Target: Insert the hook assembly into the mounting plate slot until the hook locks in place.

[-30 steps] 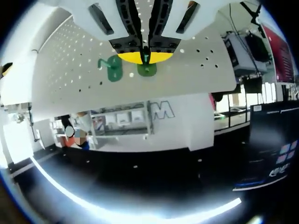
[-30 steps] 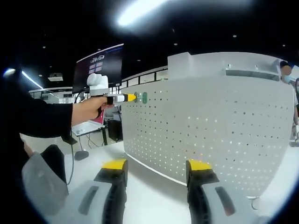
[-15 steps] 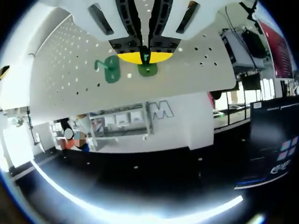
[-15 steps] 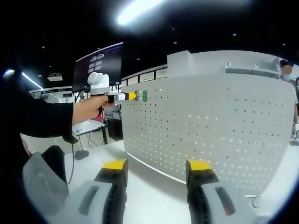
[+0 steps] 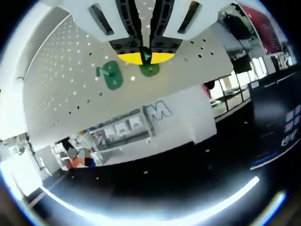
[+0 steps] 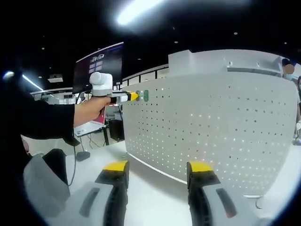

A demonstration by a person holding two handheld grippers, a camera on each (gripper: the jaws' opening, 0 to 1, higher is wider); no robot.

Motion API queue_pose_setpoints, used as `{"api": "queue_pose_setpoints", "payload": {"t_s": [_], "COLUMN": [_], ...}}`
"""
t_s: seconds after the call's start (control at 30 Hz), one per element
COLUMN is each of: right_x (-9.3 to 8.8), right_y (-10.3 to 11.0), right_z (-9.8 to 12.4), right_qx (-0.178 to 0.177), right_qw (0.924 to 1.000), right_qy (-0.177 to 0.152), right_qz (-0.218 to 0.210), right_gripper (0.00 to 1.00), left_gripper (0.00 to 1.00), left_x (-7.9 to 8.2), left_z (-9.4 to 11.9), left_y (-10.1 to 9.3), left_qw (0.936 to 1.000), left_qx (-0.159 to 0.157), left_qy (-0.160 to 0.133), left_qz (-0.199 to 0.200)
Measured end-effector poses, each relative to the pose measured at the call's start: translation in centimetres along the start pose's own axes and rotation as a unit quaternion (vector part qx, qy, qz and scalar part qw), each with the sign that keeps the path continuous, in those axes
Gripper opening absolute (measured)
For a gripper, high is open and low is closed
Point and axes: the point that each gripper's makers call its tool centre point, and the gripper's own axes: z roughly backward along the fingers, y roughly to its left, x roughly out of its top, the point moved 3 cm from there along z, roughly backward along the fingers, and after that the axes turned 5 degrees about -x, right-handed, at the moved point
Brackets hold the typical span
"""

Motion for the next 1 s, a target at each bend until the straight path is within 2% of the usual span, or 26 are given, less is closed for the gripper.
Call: {"api": "queue_pose_setpoints", "payload": {"t_s": [0.03,0.1,0.23,0.33,0.53,0.6,0.67,0.87,1.0], "right_x": [-0.01,-0.05,-0.1,-0.08,-0.15,-0.15,-0.08,0.01,0.02], "right_y": [-0.01,-0.06,-0.04,0.06,-0.01,0.01,0.1,0.15,0.21], "right_z": [-0.01,-0.03,-0.12,-0.16,-0.12,-0.13,-0.13,-0.08,-0.07], "right_qx": [0.0,0.0,0.001,0.003,0.003,0.004,0.006,0.008,0.009], "right_qw": [1.0,1.0,1.0,1.0,1.0,1.0,1.0,1.0,1.0], "right_qy": [0.0,0.001,0.001,0.002,0.003,0.003,0.002,0.002,0.002], "right_qz": [0.0,0.0,-0.001,0.0,-0.001,-0.002,-0.001,-0.001,0.0], "right_gripper": [0.47,0.47,0.47,0.47,0.46,0.46,0.46,0.45,0.45], "left_gripper": [0.04,0.04,0.04,0.05,0.06,0.06,0.06,0.08,0.14], "left_x": [-0.08,-0.2,-0.22,-0.31,-0.5,-0.52,-0.5,-0.48,-0.42], "left_z": [0.06,0.13,-0.02,0.08,0.17,0.16,0.19,0.28,0.43], "left_y": [-0.16,-0.05,0.08,0.23,0.55,0.49,0.39,0.21,0.1], "left_qw": [1.0,0.9998,0.9999,0.9976,0.9911,0.9921,0.995,0.9953,0.996], "left_qx": [0.001,-0.001,0.002,-0.002,-0.015,-0.016,-0.015,-0.019,-0.015], "left_qy": [0.005,0.004,0.004,-0.015,-0.024,-0.023,-0.021,-0.023,-0.025], "left_qz": [-0.003,0.019,0.013,0.068,0.13,0.122,0.096,0.092,0.085]}}
